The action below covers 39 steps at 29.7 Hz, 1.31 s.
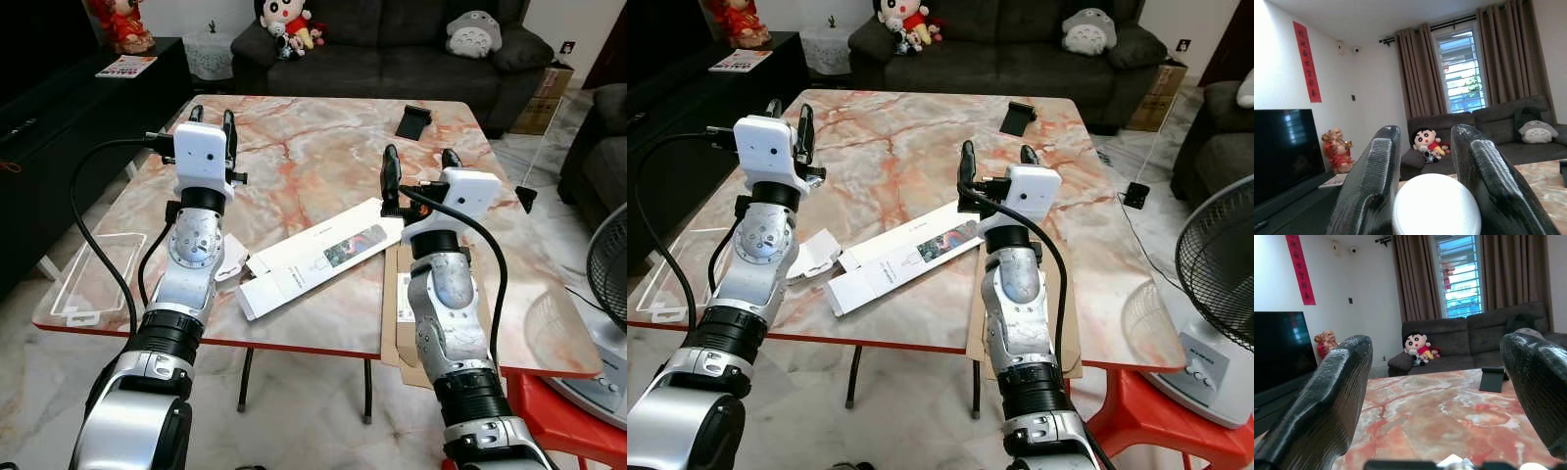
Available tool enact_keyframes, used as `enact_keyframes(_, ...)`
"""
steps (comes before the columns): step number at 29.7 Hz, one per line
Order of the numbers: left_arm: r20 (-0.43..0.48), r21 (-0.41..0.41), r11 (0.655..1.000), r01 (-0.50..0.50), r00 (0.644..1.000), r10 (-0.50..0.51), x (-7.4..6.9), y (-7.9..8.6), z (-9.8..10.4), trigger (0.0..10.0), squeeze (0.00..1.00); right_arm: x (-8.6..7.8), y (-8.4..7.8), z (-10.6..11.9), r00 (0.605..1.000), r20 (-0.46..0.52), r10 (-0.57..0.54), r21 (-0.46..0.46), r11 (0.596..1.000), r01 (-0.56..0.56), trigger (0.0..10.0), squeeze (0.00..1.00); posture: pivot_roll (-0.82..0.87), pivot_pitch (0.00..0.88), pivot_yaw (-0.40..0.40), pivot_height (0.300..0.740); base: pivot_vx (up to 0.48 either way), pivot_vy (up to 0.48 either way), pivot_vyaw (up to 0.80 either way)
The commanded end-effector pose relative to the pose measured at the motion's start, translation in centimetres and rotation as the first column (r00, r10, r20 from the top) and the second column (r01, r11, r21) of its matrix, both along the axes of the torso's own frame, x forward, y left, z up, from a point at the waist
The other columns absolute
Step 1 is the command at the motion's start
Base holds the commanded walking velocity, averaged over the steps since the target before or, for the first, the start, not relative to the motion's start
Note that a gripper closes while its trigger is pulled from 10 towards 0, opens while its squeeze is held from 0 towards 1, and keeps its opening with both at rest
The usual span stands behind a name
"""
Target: Picking trash to rubbish bin
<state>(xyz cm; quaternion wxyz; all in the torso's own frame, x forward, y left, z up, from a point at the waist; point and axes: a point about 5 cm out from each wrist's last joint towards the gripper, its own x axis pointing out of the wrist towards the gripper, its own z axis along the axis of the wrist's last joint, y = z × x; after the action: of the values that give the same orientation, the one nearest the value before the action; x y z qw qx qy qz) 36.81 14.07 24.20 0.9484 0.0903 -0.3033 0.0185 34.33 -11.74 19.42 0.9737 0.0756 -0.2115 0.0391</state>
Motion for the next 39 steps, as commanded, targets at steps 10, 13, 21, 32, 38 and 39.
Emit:
enact_keyframes(10, 0.034, 0.017, 1.0, 0.007, 0.999, -0.008, -0.2, -0.7, 0.7, 10.0, 0.0, 0.3, -0.6, 0.1, 0.999, 0.003, -0.032, -0.004, 0.999, 0.032, 10.0, 0.0, -0.08, 0.0, 0.026, 0.74, -0.268, 0.0, 0.0)
enact_keyframes(13, 0.034, 0.018, 1.0, 0.008, 0.999, -0.009, -0.2, -0.7, 0.7, 10.0, 0.0, 0.3, -0.6, 0.1, 0.999, 0.002, -0.032, -0.006, 0.999, 0.032, 10.0, 0.0, -0.08, 0.0, 0.026, 0.74, -0.276, 0.0, 0.0)
enact_keyframes(21, 0.033, 0.019, 1.0, 0.005, 0.999, -0.006, -0.2, -0.7, 0.7, 10.0, 0.0, 0.4, -1.0, 0.1, 0.999, 0.005, -0.045, -0.01, 0.999, 0.045, 10.0, 0.0, -0.08, 0.0, 0.025, 0.74, -0.278, 0.0, 0.0)
enact_keyframes(32, 0.022, 0.023, 1.0, -0.005, 1.0, 0.004, -0.1, -0.4, 0.5, 10.0, 0.0, 0.5, -3.1, -0.5, 0.994, -0.016, -0.104, -0.04, 0.994, 0.103, 10.0, 0.0, -0.08, 0.007, 0.025, 0.74, -0.273, 0.0, 0.0)
enact_keyframes(38, -0.021, 0.024, 1.0, -0.011, 1.0, 0.012, -0.2, -0.1, -0.7, 10.0, 0.0, 0.0, -4.4, -1.7, 0.989, -0.058, -0.138, -0.065, 0.989, 0.134, 10.0, 0.0, -0.08, 0.027, 0.017, 0.74, -0.266, 0.0, 0.0)
enact_keyframes(39, -0.028, 0.026, 1.0, -0.011, 1.0, 0.012, -0.3, -0.1, -0.9, 10.0, 0.0, -0.1, -4.6, -2.0, 0.988, -0.071, -0.14, -0.072, 0.988, 0.135, 10.0, 0.0, -0.08, 0.027, 0.017, 0.74, -0.266, 0.0, 0.0)
